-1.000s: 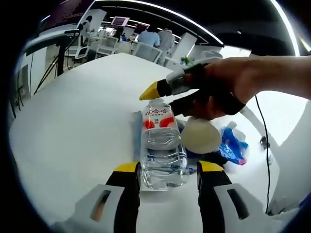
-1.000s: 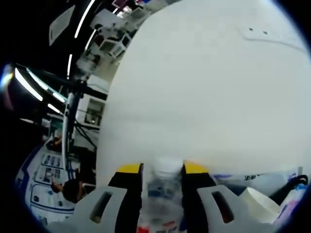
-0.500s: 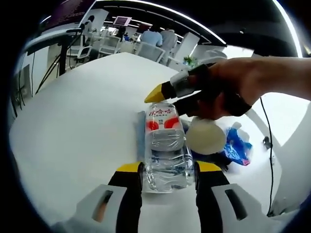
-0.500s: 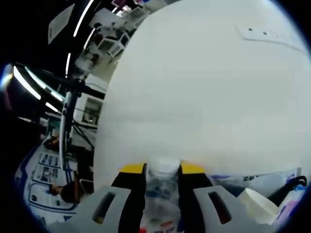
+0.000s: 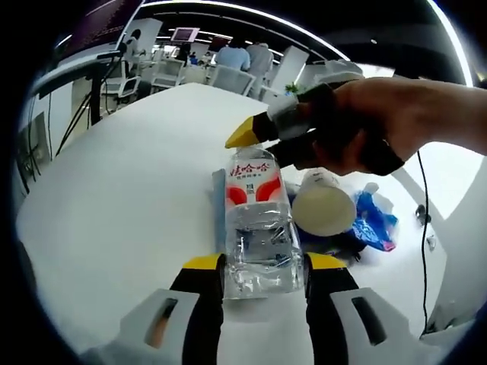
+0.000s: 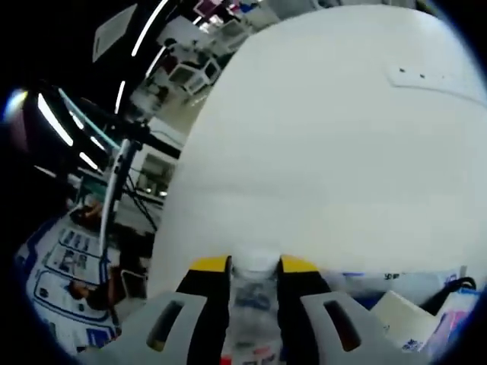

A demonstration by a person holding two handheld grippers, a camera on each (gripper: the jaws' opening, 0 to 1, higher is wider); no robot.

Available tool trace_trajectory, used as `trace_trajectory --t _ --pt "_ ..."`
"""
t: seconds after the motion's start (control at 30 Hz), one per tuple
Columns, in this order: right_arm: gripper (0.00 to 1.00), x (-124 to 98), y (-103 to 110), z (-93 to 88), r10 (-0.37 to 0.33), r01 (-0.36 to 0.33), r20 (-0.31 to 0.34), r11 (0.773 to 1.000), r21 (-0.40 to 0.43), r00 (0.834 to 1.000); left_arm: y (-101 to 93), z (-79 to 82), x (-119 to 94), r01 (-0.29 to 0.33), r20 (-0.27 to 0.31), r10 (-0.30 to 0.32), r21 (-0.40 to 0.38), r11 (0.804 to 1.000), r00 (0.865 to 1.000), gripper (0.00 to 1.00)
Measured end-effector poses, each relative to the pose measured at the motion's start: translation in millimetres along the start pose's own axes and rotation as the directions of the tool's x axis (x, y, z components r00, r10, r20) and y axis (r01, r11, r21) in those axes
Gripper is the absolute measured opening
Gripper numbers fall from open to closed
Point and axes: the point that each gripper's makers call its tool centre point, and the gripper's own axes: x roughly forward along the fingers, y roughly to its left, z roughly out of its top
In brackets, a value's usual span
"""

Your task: Arrange the tabletop items into an orderly group along one side of the table until the central work area is clear of visible clutter.

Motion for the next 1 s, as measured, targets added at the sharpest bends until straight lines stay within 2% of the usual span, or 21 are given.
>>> trace_trajectory --t 0.13,0.27,0.47,0.57,0.8,0.83,0.97,1.0 --pt "0.2 -12.3 8.9 1.2 0.026 -0.022 0.087 0.999 -0.04 0.996 -0.6 -0.5 -0.8 0.011 -0.011 -0.011 0.012 1.0 1.0 0.41" --pt "0.19 -24.2 15.4 2.7 0.058 -0.047 0.143 0.996 -0.08 0.988 -1.5 -3.5 -2.7 0.012 -0.013 -0.012 0.01 1.0 1.0 0.4" --pt "0.19 -44.0 31.2 4.7 0.126 -0.082 0.229 0.978 -0.193 0.965 -3.8 -5.9 -4.8 0.023 -0.019 -0.022 0.023 0.999 1.0 0.4" --pt "0.19 -53.4 42.0 2.9 0.165 -0.093 0.259 0.959 -0.269 0.952 -5.3 -8.8 -6.6 0.025 -0.027 -0.024 0.033 0.999 0.999 0.4" --pt "0.19 -76.6 72.6 -15.9 0.264 -0.106 0.276 0.871 -0.479 0.924 -7.1 -18.0 -10.6 0.035 -0.043 -0.033 0.036 0.999 0.999 0.42" --pt "0.19 -81.9 79.0 -21.6 0.28 -0.106 0.273 0.85 -0.516 0.92 -8.0 -20.5 -11.4 0.041 -0.046 -0.039 0.033 0.999 0.998 0.41" --pt "0.19 -92.0 87.0 -33.2 0.299 -0.093 0.27 0.809 -0.58 0.915 -11.3 -25.6 -13.5 0.047 -0.049 -0.045 0.032 0.998 0.998 0.4" --pt "0.19 -95.4 90.6 -37.9 0.314 -0.094 0.264 0.786 -0.611 0.912 -12.2 -27.0 -13.9 0.049 -0.051 -0.047 0.04 0.998 0.998 0.4"
